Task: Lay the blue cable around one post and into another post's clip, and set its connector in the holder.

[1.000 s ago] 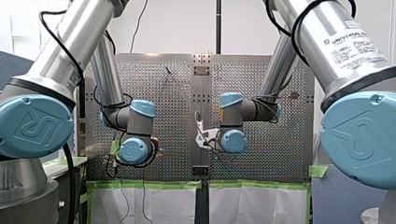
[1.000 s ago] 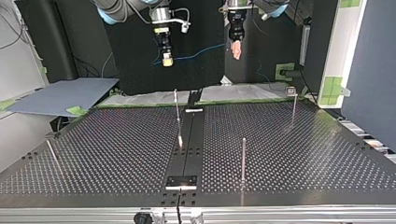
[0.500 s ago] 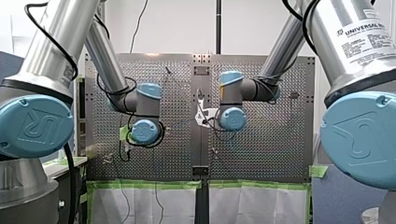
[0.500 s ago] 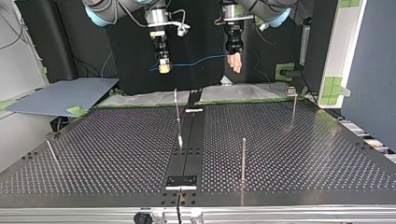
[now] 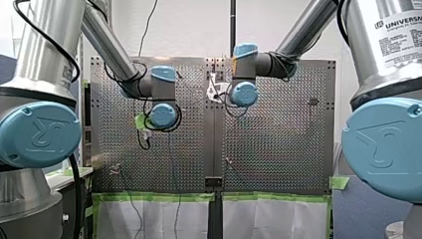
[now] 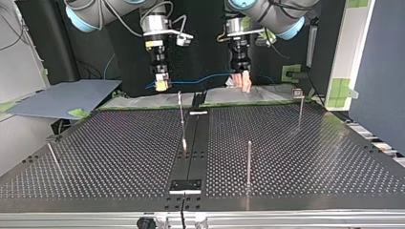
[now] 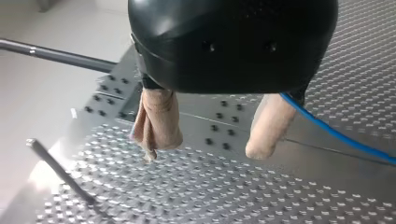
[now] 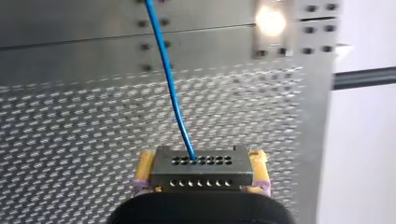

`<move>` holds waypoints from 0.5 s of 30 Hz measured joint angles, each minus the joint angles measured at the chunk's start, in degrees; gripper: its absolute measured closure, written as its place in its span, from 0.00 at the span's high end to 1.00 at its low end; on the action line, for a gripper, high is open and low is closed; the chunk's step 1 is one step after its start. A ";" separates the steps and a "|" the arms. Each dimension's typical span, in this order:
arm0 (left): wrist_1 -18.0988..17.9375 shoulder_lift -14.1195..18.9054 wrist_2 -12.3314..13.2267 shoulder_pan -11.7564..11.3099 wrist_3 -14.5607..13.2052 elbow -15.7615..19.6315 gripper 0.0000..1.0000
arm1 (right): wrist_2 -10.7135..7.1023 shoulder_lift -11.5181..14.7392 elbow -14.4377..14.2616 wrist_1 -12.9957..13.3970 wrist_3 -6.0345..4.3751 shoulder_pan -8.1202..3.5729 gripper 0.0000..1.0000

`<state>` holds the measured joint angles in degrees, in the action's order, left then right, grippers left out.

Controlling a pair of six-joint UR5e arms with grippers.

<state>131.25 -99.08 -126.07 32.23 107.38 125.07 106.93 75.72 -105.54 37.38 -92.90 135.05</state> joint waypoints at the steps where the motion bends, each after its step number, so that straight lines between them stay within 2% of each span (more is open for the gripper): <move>1: 0.60 0.61 0.00 -0.21 -0.01 -0.62 1.00 | -0.01 0.45 0.45 -0.46 0.00 -0.03 0.00; 10: 5.52 5.52 -1.24 -2.05 -0.24 -4.23 1.00 | -0.44 5.10 5.09 -5.09 0.06 -0.45 0.00; 15: 7.88 7.90 -1.35 -3.41 -0.31 -5.73 1.00 | -1.36 7.48 7.48 -7.48 0.39 -0.54 0.00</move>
<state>139.13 -91.18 -127.42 28.83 107.07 119.33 105.58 83.20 -98.07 29.90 -92.51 134.51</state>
